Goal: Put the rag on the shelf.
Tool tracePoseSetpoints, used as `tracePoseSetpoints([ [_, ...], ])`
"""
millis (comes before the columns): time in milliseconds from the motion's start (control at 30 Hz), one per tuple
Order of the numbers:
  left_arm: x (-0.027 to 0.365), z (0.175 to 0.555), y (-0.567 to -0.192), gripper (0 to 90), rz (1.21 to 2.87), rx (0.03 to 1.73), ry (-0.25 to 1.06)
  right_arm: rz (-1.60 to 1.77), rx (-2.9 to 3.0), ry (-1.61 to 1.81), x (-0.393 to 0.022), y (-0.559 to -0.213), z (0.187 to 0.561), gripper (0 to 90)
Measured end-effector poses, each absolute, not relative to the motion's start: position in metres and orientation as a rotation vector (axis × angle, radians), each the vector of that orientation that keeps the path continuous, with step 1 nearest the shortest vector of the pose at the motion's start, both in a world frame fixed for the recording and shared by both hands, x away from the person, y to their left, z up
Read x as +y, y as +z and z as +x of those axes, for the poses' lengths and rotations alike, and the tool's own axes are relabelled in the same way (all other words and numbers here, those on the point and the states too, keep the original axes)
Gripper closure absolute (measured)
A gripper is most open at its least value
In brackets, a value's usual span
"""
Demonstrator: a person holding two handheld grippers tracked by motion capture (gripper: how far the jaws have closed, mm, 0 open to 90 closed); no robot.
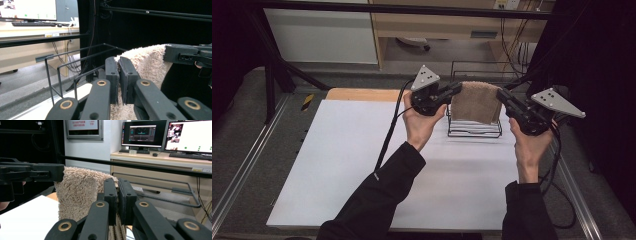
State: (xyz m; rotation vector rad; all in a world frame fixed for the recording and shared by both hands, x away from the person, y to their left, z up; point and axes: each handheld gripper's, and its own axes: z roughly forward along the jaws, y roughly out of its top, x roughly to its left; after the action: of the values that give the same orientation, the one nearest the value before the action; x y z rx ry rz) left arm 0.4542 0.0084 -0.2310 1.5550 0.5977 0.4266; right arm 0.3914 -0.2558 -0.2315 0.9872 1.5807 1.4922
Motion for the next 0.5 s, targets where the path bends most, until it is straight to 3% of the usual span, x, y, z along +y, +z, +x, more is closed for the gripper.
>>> tracePoseSetpoints([
  [500,-0.006,0.473,-0.212,85.5,1.533,0.6,0.433,0.984,1.537,1.496,-0.266,-0.21,0.407,86.1],
])
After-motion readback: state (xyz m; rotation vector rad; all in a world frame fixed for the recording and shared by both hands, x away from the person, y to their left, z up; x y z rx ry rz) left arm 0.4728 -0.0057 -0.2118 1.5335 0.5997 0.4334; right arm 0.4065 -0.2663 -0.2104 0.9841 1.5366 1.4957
